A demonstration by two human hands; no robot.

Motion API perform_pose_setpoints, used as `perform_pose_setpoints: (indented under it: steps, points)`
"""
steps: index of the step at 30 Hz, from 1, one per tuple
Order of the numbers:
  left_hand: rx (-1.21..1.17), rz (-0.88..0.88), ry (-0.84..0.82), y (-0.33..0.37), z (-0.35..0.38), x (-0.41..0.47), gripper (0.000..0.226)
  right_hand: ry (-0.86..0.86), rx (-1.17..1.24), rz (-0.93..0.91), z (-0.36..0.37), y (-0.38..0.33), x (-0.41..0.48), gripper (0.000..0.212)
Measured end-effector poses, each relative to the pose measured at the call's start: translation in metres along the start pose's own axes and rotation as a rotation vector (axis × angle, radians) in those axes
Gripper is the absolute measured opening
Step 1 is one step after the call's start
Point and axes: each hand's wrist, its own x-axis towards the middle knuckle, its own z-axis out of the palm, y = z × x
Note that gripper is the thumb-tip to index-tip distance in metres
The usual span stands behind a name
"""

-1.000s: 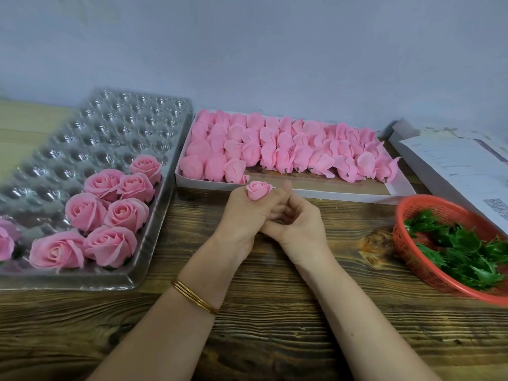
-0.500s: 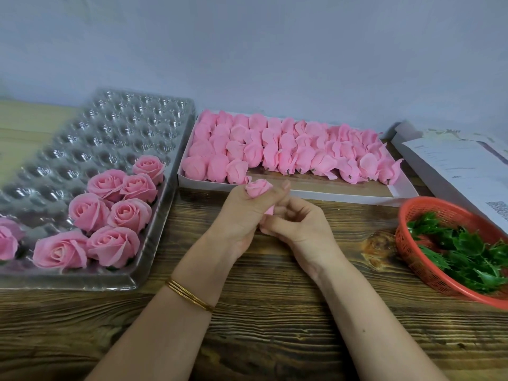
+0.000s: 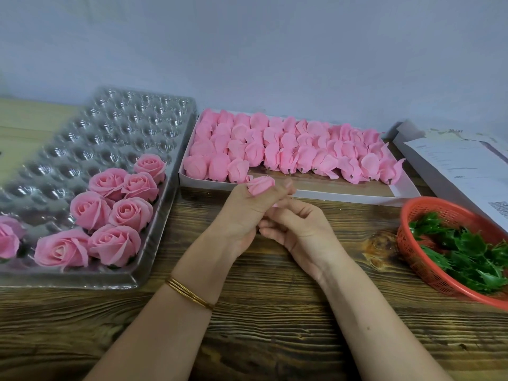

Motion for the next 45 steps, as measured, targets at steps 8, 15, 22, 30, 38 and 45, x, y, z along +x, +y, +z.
perform_pose_setpoints:
  steps: [8, 15, 22, 30, 38, 45]
  points:
    - [0.036, 0.025, 0.021, -0.003, 0.001, 0.0, 0.053, 0.113, -0.269, -0.164, 0.0, 0.004, -0.001, 0.015]
    - [0.033, -0.001, -0.012, -0.001, -0.001, -0.001, 0.037, 0.036, -0.014, -0.022, 0.004, 0.0, -0.002, 0.019]
    - [0.057, 0.022, -0.051, -0.001, -0.001, 0.001, 0.038, 0.022, 0.022, 0.046, 0.003, -0.004, -0.002, 0.004]
    - [0.152, 0.094, -0.049, -0.005, -0.004, 0.002, 0.031, -0.018, 0.167, 0.164, 0.0, -0.007, -0.001, 0.023]
    - [0.29, 0.175, -0.043, -0.005, -0.008, 0.002, 0.017, 0.026, 0.194, 0.16, -0.003, -0.01, 0.0, 0.052]
    - [0.441, 0.165, -0.102, -0.008, -0.005, 0.0, 0.008, 0.052, 0.073, 0.124, 0.001, -0.009, 0.001, 0.042]
